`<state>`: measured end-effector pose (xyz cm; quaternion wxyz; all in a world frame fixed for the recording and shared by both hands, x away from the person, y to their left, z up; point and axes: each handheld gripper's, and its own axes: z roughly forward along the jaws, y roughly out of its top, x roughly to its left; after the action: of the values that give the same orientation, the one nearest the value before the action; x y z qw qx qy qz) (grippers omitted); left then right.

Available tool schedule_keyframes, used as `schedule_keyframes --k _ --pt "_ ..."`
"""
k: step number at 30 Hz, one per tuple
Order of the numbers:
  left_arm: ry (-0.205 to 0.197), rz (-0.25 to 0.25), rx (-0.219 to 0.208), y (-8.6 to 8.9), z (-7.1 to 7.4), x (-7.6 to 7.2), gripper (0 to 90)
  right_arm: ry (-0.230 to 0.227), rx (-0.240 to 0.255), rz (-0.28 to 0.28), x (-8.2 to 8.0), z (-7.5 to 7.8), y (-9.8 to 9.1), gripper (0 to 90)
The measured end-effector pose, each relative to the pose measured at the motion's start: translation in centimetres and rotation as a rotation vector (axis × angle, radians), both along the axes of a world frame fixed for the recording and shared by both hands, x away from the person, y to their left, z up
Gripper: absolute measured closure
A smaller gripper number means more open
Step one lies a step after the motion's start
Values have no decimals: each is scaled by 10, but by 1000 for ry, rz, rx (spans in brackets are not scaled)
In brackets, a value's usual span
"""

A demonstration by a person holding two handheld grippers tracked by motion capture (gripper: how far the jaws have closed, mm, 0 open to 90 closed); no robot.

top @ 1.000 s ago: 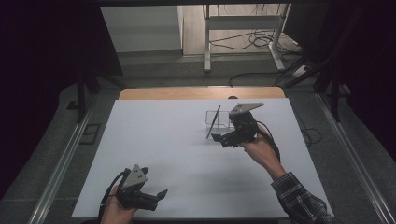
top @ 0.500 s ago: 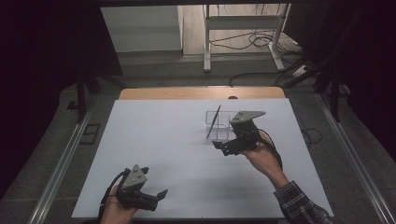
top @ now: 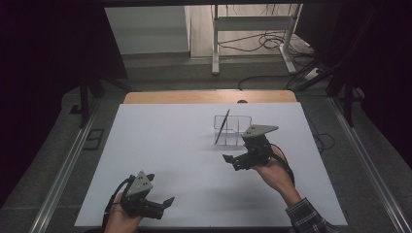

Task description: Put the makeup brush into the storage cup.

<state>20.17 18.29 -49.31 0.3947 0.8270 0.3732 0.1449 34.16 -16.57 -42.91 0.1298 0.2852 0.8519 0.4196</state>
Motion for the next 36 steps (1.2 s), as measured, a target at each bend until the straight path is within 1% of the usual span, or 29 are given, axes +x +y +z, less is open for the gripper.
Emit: schedule_keyframes --k 2,4,9,13,23,30,36 --pt "-1 1 -3 0 0 0 2 5 -9 -1 -2 -2 -1 0" --pt "-3 2 -4 0 0 0 2 10 -6 -9 -5 -4 -2 0" --pt "-6 3 -4 1 0 0 2 1 -11 -20 -11 -7 -5 0" --pt "-7 2 -4 2 0 0 2 2 -12 -17 -16 -9 -7 0" --pt "-6 5 -7 3 0 0 1 -2 -16 -18 -28 -9 -12 0" --pt "-9 7 -10 4 1 0 1 -8 -10 -19 -35 -9 -16 0" --pt "-11 7 -10 4 1 0 1 -2 -11 -19 -42 -10 -21 0"
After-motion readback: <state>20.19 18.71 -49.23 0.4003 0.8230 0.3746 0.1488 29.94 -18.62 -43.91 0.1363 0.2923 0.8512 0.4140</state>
